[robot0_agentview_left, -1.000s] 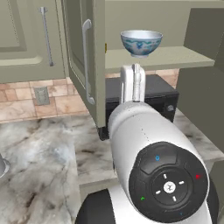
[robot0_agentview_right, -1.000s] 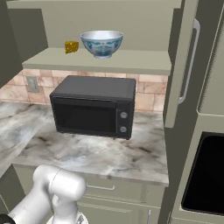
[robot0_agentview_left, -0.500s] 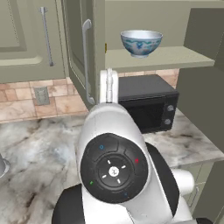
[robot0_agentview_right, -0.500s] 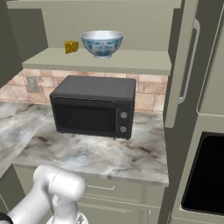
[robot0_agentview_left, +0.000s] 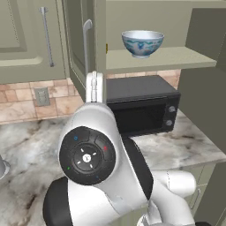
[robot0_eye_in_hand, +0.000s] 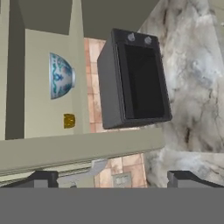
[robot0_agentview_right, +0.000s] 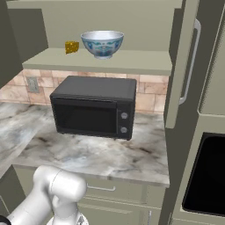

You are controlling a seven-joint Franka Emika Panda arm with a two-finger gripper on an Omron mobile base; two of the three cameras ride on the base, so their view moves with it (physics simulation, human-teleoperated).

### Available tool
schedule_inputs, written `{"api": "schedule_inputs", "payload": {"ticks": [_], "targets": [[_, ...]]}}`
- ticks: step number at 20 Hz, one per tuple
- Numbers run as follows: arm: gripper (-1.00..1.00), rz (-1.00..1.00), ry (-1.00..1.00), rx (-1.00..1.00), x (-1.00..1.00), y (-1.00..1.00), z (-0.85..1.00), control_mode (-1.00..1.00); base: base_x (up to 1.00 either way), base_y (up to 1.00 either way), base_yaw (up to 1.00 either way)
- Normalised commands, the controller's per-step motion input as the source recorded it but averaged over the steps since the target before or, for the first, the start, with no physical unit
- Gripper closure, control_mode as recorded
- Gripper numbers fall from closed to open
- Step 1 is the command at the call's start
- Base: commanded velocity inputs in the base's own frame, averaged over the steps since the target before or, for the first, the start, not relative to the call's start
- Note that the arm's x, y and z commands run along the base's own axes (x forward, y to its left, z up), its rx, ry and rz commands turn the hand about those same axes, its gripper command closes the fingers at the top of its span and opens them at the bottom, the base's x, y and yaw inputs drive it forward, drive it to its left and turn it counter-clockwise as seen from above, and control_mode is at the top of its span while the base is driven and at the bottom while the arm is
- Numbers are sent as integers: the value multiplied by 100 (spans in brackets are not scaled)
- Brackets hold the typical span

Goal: Pick the mug and place it in the sink. Pick the bowl and place it in the open cabinet and then close the cabinet.

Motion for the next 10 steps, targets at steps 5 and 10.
{"api": "schedule_inputs", "payload": {"ticks": [5, 10], "targets": [[-100, 0, 0, 0, 29, 0, -14, -100, 0, 0, 0], [-100, 0, 0, 0, 26, 0, -16, -100, 0, 0, 0]]}}
